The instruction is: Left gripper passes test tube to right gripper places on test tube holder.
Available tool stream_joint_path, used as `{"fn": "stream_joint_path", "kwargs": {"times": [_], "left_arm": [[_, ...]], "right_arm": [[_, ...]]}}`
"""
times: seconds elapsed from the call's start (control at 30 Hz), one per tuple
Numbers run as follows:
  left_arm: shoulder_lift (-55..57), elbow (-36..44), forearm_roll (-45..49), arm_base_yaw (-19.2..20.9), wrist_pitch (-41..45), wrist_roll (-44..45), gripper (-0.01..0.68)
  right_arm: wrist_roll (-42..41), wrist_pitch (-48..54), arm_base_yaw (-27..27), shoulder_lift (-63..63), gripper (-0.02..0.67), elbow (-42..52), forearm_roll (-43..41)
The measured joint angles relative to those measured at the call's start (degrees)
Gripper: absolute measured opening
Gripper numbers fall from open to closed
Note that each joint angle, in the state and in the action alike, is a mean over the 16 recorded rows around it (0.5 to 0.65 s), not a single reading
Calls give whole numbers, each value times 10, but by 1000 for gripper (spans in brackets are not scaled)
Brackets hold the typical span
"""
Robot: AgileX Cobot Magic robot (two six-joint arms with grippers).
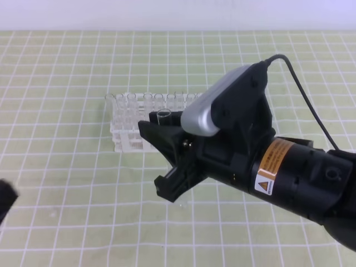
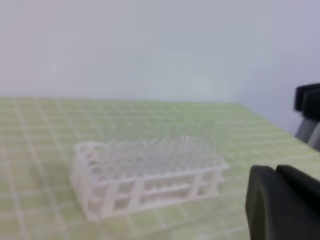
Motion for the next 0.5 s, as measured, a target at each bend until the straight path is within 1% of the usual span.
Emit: {"fn": "stream_joint_path", "kwargs": {"times": [0.13,0.3,0.4,0.5], "left_arm": [[-53,0,-80,0,50,69,-2],[-97,12,-203,0,84,190,-2],[-114,32,-275,0,73,260,-2],[-122,65,-334,0,26,318,-2]], "right_arm": [[-3,3,0,0,87,0,-1],[-7,5,0,0,87,0,-1],[-7,5,0,0,87,0,-1],[-8,5,0,0,87,0,-1]]}}
